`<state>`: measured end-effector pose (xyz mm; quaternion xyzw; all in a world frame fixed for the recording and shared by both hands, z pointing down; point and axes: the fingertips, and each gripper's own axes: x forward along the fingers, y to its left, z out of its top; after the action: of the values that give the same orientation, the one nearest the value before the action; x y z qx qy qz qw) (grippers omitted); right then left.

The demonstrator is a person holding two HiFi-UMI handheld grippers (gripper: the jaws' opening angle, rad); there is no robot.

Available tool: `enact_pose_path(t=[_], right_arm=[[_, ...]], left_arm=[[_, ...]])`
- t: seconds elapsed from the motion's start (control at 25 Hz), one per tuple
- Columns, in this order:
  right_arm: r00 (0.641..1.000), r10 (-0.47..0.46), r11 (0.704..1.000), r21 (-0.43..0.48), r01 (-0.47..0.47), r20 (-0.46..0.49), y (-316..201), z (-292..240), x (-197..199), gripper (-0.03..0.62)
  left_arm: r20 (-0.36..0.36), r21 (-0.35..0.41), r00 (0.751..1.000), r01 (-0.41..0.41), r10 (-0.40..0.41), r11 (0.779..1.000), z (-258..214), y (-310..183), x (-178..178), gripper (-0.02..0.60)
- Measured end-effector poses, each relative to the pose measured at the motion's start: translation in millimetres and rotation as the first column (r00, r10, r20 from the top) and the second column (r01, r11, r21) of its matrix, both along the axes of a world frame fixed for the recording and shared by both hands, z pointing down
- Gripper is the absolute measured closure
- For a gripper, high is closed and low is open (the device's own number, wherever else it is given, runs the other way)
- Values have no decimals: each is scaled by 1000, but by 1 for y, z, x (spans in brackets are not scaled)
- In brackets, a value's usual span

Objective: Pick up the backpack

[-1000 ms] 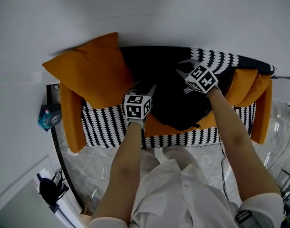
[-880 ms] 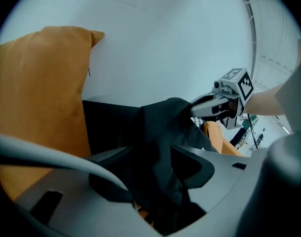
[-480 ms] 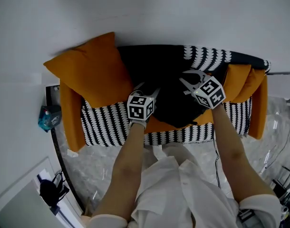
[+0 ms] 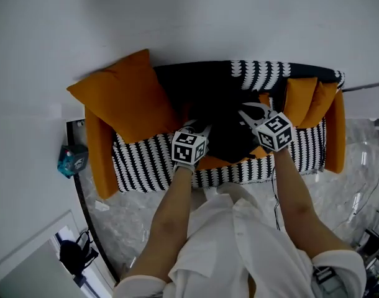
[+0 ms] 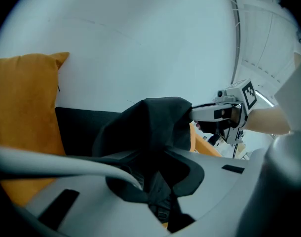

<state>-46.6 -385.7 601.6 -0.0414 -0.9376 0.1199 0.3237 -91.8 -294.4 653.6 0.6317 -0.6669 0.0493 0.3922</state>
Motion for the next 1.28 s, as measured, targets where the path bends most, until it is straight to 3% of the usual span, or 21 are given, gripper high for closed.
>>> enact_pose_path(t=[0.36,0.64,0.92,1.28], right_arm=[[991,127,992,-28,-126,30,7,-36,58,548],[973,211,977,-54,-207,92,13,-72,85,548],[954,247,967,-98,-234,167,32,-104,93,549],[928,210,974,-143,-173,308,63,-167,67,551]], left_arm=[[19,15,992,-125,125,992,-43,7,54,526],[43,72,976,-217,214,974,-93,17,86,531],[143,115,962,-249,232,962,-142,27,75,534],[234,194,956,-226,179,955,-216,46,35,535]])
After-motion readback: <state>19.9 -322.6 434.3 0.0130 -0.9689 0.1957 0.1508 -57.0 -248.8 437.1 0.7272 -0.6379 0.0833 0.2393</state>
